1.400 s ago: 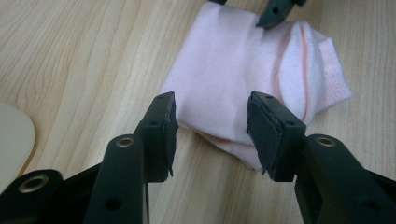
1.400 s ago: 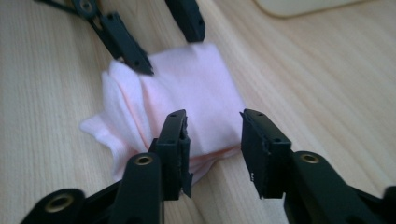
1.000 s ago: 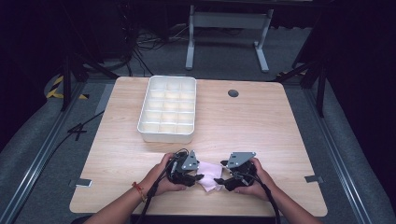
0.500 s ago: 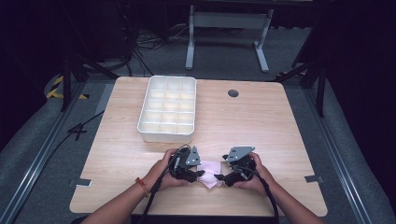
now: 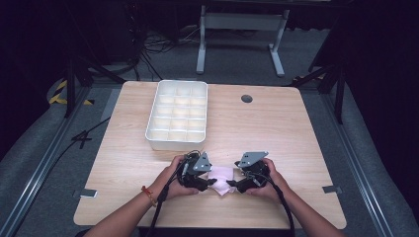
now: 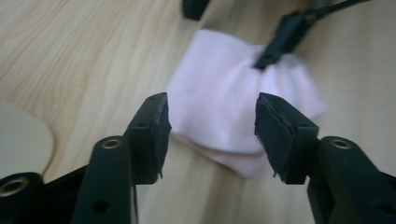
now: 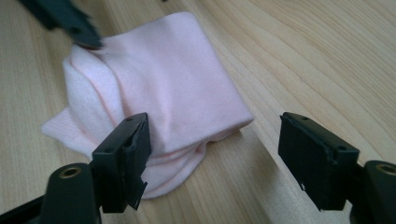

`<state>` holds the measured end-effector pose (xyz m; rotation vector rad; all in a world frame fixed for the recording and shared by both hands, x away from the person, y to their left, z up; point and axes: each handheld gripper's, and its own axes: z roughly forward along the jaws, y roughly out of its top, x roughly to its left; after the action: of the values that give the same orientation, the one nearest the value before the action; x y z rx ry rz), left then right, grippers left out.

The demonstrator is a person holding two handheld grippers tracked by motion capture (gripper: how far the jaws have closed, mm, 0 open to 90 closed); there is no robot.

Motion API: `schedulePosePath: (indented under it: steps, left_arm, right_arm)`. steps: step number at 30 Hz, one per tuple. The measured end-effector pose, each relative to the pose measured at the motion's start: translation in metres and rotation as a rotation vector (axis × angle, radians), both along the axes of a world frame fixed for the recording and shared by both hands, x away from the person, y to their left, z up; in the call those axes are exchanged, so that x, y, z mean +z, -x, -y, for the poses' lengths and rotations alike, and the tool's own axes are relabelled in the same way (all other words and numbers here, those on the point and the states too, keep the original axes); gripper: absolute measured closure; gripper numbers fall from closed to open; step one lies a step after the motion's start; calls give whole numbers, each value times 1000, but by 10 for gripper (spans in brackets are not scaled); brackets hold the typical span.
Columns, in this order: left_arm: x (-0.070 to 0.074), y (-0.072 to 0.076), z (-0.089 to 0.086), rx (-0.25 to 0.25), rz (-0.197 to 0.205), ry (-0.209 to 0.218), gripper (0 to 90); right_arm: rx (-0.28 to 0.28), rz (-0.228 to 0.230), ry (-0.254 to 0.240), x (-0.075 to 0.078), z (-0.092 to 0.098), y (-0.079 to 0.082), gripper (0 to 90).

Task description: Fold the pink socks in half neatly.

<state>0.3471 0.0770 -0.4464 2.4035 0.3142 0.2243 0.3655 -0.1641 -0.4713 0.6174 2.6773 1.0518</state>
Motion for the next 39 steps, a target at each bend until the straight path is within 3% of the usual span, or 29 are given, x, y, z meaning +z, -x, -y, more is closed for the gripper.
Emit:
schedulePosePath:
  steps: [4, 9, 12, 15, 21, 22, 30, 35, 39]
  left_arm:
    - [-3, 9, -2, -32, -18, -8, 493]
    - [-4, 18, -2, -54, 14, -14, 544]
    - [-8, 20, 0, -68, -7, -9, 548]
    - [-12, 20, 4, -72, -1, -22, 549]
    - [-15, 20, 8, -68, 15, -41, 576]
    - [-15, 20, 8, -64, 21, -47, 611]
    - [-19, 17, 11, -47, 55, -61, 634]
    - [-20, 13, 8, -59, 49, -57, 624]
    - [-18, 13, 6, -62, 36, -44, 604]
  right_arm:
    - [-1, 2, -6, 2, 0, 2, 308]
    - [-6, 16, -31, 8, 3, 3, 375]
    - [-29, 15, -50, 13, 6, -1, 407]
    - [-34, 24, -41, 13, 6, -3, 419]
    - [-45, 9, -69, 20, 6, -14, 453]
    - [-36, -5, -77, 17, 4, -17, 452]
    - [-19, -68, -61, 1, -2, -20, 455]
    - [20, -110, -96, -4, 0, -21, 559]
    - [19, -99, -88, -4, -1, -19, 643]
